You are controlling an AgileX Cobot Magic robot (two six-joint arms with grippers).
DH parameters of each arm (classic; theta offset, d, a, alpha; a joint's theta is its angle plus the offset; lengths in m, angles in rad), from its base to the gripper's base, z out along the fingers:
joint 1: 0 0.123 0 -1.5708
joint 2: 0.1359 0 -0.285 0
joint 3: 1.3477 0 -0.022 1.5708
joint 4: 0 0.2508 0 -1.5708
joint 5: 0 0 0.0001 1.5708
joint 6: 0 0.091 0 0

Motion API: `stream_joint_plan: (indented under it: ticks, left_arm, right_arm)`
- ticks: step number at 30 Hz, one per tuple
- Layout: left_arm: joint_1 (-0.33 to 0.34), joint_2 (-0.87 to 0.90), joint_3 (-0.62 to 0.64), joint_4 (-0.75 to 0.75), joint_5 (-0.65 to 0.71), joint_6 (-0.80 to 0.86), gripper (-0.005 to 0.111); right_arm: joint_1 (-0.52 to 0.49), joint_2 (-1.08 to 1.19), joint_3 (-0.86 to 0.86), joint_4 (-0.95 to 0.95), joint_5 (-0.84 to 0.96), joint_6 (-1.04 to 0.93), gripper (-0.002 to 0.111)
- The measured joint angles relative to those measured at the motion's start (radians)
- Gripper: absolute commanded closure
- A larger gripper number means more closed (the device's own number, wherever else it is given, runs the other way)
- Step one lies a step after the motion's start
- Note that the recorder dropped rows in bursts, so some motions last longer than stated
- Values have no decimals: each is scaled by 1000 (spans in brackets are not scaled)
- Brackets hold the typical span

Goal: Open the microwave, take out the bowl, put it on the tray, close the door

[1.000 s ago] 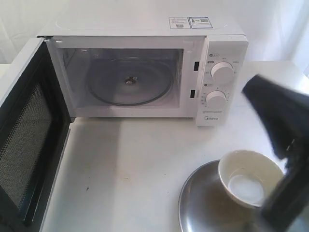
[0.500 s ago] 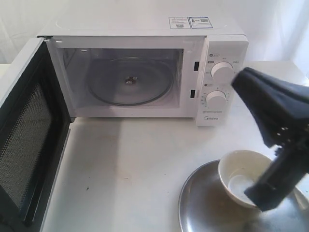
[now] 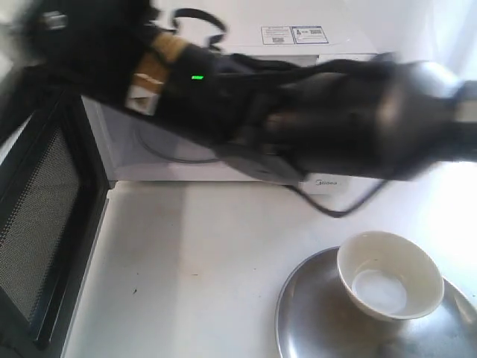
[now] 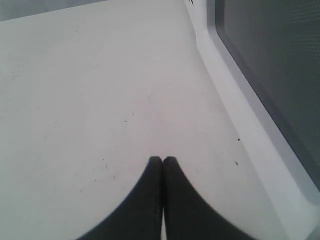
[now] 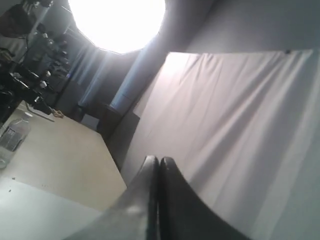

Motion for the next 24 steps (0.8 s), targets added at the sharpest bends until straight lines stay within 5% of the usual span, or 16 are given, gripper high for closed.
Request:
stream_joint_plan:
  ticks: [11, 20, 24]
  left_arm:
    - [0, 0, 0, 0, 0, 0, 107]
    - [0, 0, 0, 0, 0, 0, 107]
    - [0, 0, 0, 0, 0, 0, 107]
  right_arm:
    - [165, 452, -688, 62, 469, -250, 108]
    - [165, 496, -775, 69, 931, -785, 108]
    - [166, 456, -775, -33, 1075, -859, 108]
